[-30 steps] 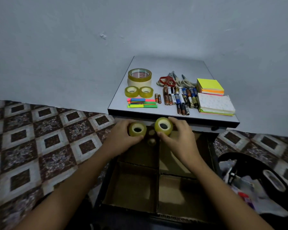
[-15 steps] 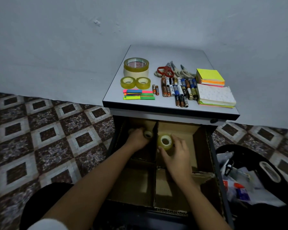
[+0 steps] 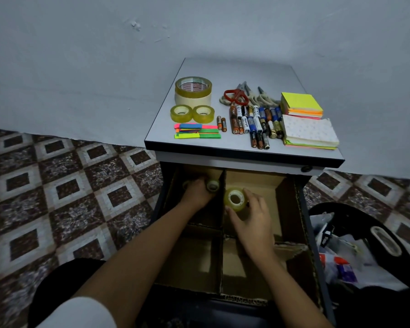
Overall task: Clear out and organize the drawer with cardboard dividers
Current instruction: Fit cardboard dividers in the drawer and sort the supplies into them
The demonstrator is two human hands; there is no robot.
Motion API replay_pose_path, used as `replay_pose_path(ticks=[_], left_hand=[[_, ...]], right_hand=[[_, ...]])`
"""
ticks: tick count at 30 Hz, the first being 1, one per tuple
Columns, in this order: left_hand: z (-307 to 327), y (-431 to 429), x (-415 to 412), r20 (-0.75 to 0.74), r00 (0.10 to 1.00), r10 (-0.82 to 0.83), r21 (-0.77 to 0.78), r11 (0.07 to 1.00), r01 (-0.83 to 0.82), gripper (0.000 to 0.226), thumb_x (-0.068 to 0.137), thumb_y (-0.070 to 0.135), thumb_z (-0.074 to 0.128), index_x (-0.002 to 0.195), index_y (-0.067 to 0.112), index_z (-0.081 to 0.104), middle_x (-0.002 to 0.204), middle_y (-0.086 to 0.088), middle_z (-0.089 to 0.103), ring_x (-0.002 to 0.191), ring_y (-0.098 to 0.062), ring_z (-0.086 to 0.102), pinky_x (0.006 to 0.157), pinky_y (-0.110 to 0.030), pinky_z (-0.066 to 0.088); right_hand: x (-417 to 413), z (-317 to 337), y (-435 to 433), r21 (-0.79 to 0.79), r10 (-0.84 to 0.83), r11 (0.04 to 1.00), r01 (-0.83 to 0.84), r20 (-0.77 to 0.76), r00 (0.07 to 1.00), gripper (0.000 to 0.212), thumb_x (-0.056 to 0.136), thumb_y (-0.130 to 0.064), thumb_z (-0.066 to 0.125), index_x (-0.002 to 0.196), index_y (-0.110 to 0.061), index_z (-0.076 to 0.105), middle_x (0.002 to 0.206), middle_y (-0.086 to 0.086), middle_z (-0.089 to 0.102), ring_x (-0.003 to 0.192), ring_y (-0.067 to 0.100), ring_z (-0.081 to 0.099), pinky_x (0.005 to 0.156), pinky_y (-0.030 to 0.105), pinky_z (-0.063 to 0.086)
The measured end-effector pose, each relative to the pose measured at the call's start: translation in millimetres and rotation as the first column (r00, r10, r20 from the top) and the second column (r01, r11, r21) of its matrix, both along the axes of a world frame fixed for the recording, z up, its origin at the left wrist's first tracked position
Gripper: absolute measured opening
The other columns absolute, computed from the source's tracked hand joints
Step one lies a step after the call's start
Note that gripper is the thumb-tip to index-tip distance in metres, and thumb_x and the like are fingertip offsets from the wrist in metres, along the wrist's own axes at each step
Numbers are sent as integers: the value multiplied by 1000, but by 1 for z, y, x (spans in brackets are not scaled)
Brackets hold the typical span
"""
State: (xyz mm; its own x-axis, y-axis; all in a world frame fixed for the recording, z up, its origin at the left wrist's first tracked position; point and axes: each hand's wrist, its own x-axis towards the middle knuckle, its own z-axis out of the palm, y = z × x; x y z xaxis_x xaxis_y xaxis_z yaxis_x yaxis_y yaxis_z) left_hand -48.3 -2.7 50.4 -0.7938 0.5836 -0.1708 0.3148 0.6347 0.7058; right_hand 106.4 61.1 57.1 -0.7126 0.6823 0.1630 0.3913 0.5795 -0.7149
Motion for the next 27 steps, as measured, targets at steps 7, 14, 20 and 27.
replay_pose_path(ticks=[7,14,20,27], left_hand=[[19,-29,0,-158,986,-61,53,996,70,46,83,24,67,126,11,56,126,-13,54,114,-27,53,91,-24,40],[20,-95,5,-412,902,129,92,991,-99,40,91,27,57,127,10,55,127,-12,53,119,-27,48,97,-34,38],[-4,-115,12,-175,975,134,76,990,-122,57,98,36,42,149,18,25,149,-9,33,135,-25,34,107,-37,33],[-14,-116,11,-152,977,151,103,985,-137,57,98,40,38,150,24,21,147,-5,39,133,-22,39,104,-42,40]], right_hand=[[0,8,0,-34,33,999,-36,-64,997,59,82,-34,68,134,-17,46,125,0,49,116,13,46,95,27,42],[-30,33,-20,-25,234,972,-234,-31,972,56,84,-29,67,134,-14,46,122,0,49,111,9,45,88,17,36],[-81,25,-34,-22,318,948,-317,117,941,54,83,-26,65,132,-14,48,127,9,50,119,26,46,100,31,37],[-123,1,-28,25,202,974,-223,337,920,43,88,-37,57,117,-5,57,121,14,59,120,36,45,100,40,33]])
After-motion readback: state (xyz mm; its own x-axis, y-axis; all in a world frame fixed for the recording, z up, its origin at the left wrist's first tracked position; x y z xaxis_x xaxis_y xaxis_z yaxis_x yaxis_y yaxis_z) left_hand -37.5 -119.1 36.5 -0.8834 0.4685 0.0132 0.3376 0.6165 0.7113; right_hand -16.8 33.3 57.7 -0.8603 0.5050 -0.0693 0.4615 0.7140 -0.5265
